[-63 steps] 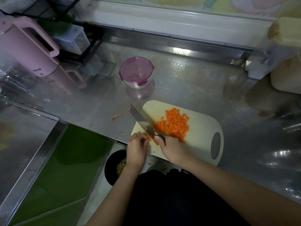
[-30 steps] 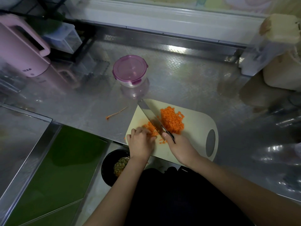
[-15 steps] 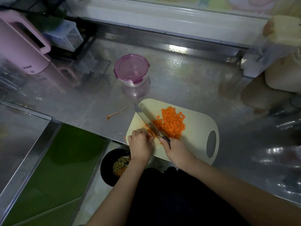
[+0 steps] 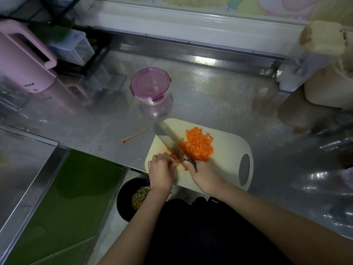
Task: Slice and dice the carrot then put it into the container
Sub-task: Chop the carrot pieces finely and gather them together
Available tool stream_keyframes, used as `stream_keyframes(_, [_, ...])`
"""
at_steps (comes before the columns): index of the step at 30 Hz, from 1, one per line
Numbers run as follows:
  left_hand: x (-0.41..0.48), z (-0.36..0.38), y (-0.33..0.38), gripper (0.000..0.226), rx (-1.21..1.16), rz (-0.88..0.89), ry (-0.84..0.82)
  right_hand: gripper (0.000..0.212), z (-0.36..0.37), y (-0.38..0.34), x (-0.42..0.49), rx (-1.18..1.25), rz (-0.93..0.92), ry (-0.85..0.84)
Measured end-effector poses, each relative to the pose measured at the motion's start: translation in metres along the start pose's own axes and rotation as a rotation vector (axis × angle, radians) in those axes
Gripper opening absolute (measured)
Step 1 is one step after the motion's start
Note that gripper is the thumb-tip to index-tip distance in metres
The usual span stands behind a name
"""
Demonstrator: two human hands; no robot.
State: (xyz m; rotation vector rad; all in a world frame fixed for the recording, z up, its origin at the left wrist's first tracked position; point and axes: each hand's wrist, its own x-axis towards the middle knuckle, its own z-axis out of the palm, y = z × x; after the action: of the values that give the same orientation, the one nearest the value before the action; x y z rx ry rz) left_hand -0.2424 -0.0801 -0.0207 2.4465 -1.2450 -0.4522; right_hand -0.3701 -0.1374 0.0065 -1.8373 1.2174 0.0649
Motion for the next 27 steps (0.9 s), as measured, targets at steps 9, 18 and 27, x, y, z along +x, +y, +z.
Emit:
stream_keyframes(9, [-0.004,0.004,-0.008,0.019,-0.178,0.074,0.049,0.043,-0.021,0.002,-0.009,0.674,0.166,0.011])
stream_keyframes(18, [-0.022,-0.012,0.054,0.056,-0.444,0.449,-0.144,0.049,-0.043,-0.016,-0.021,0.996,0.194,-0.002])
stream_keyframes(27, [-0.005,-0.001,0.064,0.062,-0.319,0.473,-0.211,0.052,-0.054,-0.02,-0.034,1.09,0.293,-0.066])
